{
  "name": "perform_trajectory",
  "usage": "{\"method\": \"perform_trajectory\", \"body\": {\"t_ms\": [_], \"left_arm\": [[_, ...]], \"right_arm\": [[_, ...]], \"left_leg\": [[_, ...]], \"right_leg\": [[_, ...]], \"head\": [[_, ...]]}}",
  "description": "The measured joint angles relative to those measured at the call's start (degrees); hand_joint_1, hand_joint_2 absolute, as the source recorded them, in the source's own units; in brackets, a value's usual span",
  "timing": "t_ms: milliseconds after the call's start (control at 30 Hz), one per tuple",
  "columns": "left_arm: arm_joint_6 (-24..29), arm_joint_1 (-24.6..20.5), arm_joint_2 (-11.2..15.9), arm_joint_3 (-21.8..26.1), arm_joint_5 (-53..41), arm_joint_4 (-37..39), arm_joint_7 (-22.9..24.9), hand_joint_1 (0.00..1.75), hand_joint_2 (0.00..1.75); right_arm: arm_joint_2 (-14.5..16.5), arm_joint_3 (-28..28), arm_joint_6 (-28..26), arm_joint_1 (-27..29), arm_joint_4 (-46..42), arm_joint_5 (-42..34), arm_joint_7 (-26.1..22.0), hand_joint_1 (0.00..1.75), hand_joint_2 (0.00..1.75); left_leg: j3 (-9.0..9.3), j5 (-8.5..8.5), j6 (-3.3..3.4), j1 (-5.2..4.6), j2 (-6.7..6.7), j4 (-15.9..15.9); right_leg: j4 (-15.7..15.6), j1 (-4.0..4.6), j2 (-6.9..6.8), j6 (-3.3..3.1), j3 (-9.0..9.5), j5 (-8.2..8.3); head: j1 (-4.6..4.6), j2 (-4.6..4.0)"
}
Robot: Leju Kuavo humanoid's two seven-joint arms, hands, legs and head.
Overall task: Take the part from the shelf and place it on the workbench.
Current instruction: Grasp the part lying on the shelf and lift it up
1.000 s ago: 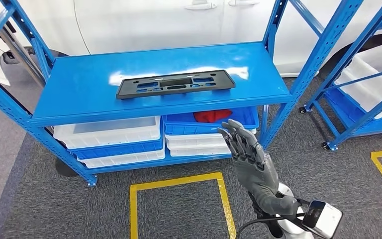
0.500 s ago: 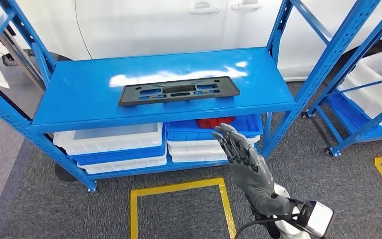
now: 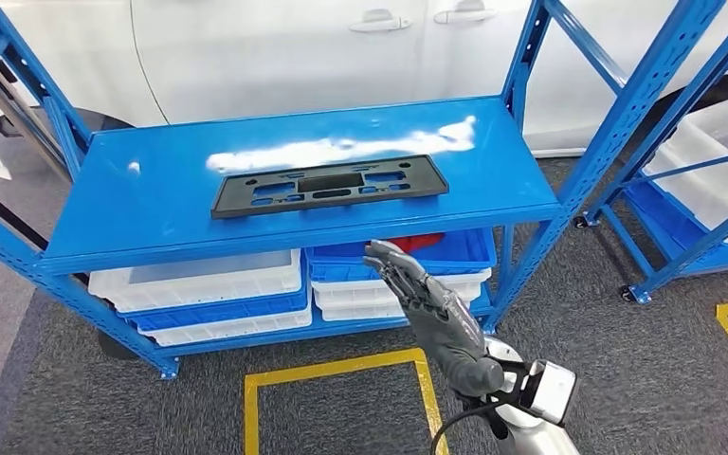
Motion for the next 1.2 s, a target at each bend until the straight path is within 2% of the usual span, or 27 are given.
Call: {"method": "perform_trajectory", "body": {"t_ms": [100,167,200,267,300,333,367,433,467,500,533,633,700,733,800,833,867,900,967,1000,1033,1067,1167,1200], "left_arm": [[0.0,0.1,-0.1,0.0,0.0,0.0,0.0,0.0,0.0],[0.0,0.1,-0.2,0.0,0.0,0.0,-0.1,0.0,0.0],[0.0,0.0,-0.2,0.0,0.0,0.0,-0.1,0.0,0.0],[0.0,0.0,-0.2,0.0,0.0,0.0,-0.1,0.0,0.0],[0.0,0.0,-0.2,0.0,0.0,0.0,-0.1,0.0,0.0],[-0.1,0.1,-0.2,0.0,0.0,0.0,-0.2,0.0,0.0],[-0.1,0.2,-0.2,0.0,0.0,0.0,-0.2,0.0,0.0],[-0.2,0.2,-0.3,0.0,0.0,0.0,-0.2,0.0,0.0],[-0.2,0.2,-0.3,0.0,0.0,0.0,-0.2,0.0,0.0],[-0.2,0.1,-0.4,0.0,0.0,0.0,-0.2,0.0,0.0],[-0.2,0.1,-0.4,0.0,0.0,0.0,-0.2,0.0,0.0],[-0.3,0.0,-0.4,0.0,0.0,0.0,-0.3,0.0,0.0],[-0.3,-0.2,-0.3,0.0,0.0,0.1,-0.3,0.0,0.0],[-0.3,-0.2,-0.3,0.0,0.0,0.1,-0.3,0.0,0.0],[-0.3,-0.2,-0.4,0.0,0.0,0.1,-0.3,0.0,0.0],[-0.3,-0.1,-0.4,0.0,0.0,0.1,-0.3,0.0,0.0],[-0.3,0.1,-0.4,0.0,0.0,0.1,-0.3,0.0,0.0],[-0.3,0.2,-0.3,0.0,0.0,0.1,-0.3,0.0,0.0],[-0.3,0.3,-0.3,0.0,0.0,0.1,-0.3,0.0,0.0],[-0.3,0.2,-0.2,0.0,0.0,0.1,-0.3,0.0,0.0],[-0.3,0.2,-0.2,0.0,0.0,0.2,-0.3,0.0,0.0],[-0.3,0.2,-0.2,-0.1,0.0,0.2,-0.3,0.0,0.0],[-0.3,0.2,-0.2,-0.1,-0.1,0.2,-0.3,0.0,0.0],[-0.3,0.1,-0.2,-0.1,-0.1,0.2,-0.3,0.0,0.0]], "right_arm": [[0.0,0.3,0.3,-0.5,0.5,-0.2,0.0,0.0,0.0],[0.0,0.6,0.3,-1.2,0.8,-0.3,0.0,0.0,0.0],[0.0,0.7,0.4,-1.4,1.0,-0.3,0.0,0.0,0.0],[0.0,0.9,0.4,-1.7,1.6,-0.4,0.0,0.0,0.0],[0.0,1.0,0.4,-1.7,1.9,-0.4,0.0,0.0,0.0],[0.0,1.1,0.4,-1.7,2.1,-0.4,0.0,0.0,0.0],[0.0,1.2,0.4,-1.7,2.3,-0.4,0.0,0.0,0.0],[0.0,1.4,0.4,-1.9,2.7,-0.4,0.0,0.0,0.0],[0.0,1.5,0.4,-2.1,2.8,-0.4,0.0,0.0,0.0],[0.0,1.5,0.3,-2.2,2.9,-0.3,0.0,0.0,0.0],[0.0,1.5,0.2,-2.3,3.0,-0.2,0.1,0.0,0.0],[0.0,1.6,-0.2,-2.4,3.1,0.8,0.1,0.0,0.0],[0.0,1.8,-0.6,-2.5,3.1,1.6,0.1,0.0,0.0],[0.0,1.9,-0.8,-2.6,3.1,2.0,0.1,0.0,0.0],[0.0,2.1,-1.0,-2.6,3.2,2.5,0.1,0.0,0.0],[0.0,2.1,-1.2,-2.6,3.2,2.7,0.1,0.0,0.0],[0.0,2.2,-1.3,-2.5,3.3,2.8,0.1,0.0,0.0],[0.0,2.2,-1.5,-2.5,3.4,2.9,0.1,0.0,0.0],[0.0,2.3,-1.7,-2.5,3.4,2.9,0.1,0.0,0.0],[0.0,2.3,-1.7,-2.5,3.5,3.0,0.2,0.0,0.0],[0.0,2.4,-1.7,-2.6,3.6,3.0,0.2,0.0,0.0],[0.0,2.4,-1.7,-2.6,3.7,3.1,0.3,0.0,0.0],[0.0,2.4,-1.9,-2.8,4.2,3.7,0.8,0.0,0.0],[0.0,2.4,-2.0,-2.9,4.4,3.9,1.0,0.0,0.0]], "left_leg": [[0.37,-0.46,0.88,0.06,-0.09,-0.6],[1.02,-0.59,1.5,0.39,-0.03,-1.1],[1.34,-0.73,1.75,0.43,0.01,-1.2],[1.77,-1.2,2.04,0.42,0.02,-1.3],[2.07,-1.48,2.06,0.41,-0.01,-1.3],[2.48,-1.81,2.02,0.42,-0.06,-1.2],[3.02,-2.19,1.92,0.43,-0.11,-1.2],[4.04,-3.08,1.53,0.33,-0.18,-1.2],[4.31,-3.51,1.23,0.23,-0.2,-1.1],[4.4,-3.84,0.93,0.13,-0.2,-1.1],[4.41,-4.1,0.64,0.03,-0.19,-1.0],[4.79,-4.65,-0.19,0.19,-0.08,-1.1],[4.03,-5.96,-0.75,0.36,-0.04,1.4],[2.53,-7.25,-0.97,0.44,-0.03,4.4],[-2.19,-10.08,-1.28,0.5,-0.03,12.4],[-4.22,-10.52,-1.38,0.53,-0.03,15.2],[-5.3,-9.72,-1.38,0.53,-0.03,16.0],[-5.25,-7.73,-1.29,0.52,-0.02,14.5],[-2.73,-2.39,-0.79,0.45,0.03,6.9],[-1.42,-0.76,-0.46,0.31,0.05,3.4],[-0.59,0.01,-0.15,0.16,0.06,1.1],[-0.29,-0.09,0.14,0.0,0.07,0.2],[0.25,-0.42,0.96,0.21,-0.05,-0.6],[0.62,-0.49,1.26,0.38,-0.08,-0.8]], "right_leg": [[0.0,0.02,-0.02,0.9,0.15,-0.49],[2.8,-0.02,-0.1,1.54,-0.99,-2.02],[6.1,-0.17,-0.14,1.77,-2.68,-3.32],[13.6,-0.44,-0.15,2.07,-7.39,-5.6],[15.9,-0.58,-0.16,2.16,-9.18,-5.6],[16.0,-0.7,-0.17,2.21,-9.97,-4.41],[14.0,-0.8,-0.19,2.18,-9.67,-2.17],[6.7,-0.78,-0.3,1.92,-7.23,2.8],[3.6,-0.68,-0.35,1.69,-6.07,4.05],[1.8,-0.56,-0.38,1.48,-5.39,4.44],[1.1,-0.44,-0.35,1.29,-5.12,4.15],[0.7,-0.43,-0.26,0.48,-4.74,3.59],[0.3,-0.58,-0.57,-0.26,-3.95,3.2],[0.1,-0.62,-0.78,-0.54,-3.54,2.94],[0.1,-0.51,-1.04,-0.84,-2.91,2.3],[0.1,-0.45,-1.06,-0.85,-2.55,1.96],[0.1,-0.39,-1.07,-0.85,-2.1,1.61],[0.1,-0.36,-1.05,-0.82,-1.55,1.23],[0.2,-0.32,-1.02,-0.6,-0.39,0.37],[0.2,-0.23,-0.97,-0.37,-0.07,-0.01],[0.2,-0.16,-0.94,-0.09,0.08,-0.28],[0.2,-0.12,-0.91,0.21,0.08,-0.45],[0.4,-0.09,-0.86,1.2,0.31,-1.04],[1.7,-0.11,-0.8,1.49,-0.19,-1.78]], "head": [[0.01,0.0],[0.01,0.0],[0.01,0.0],[0.01,0.0],[0.01,0.0],[0.01,0.0],[0.01,0.0],[0.01,0.0],[0.01,0.0],[0.01,0.0],[0.01,0.0],[0.01,0.0],[0.01,0.0],[0.01,0.0],[0.01,0.0],[0.01,0.0],[0.01,0.0],[0.01,0.0],[0.01,0.0],[0.01,0.0],[0.01,0.0],[0.01,0.0],[0.01,0.0],[0.01,0.0]]}}
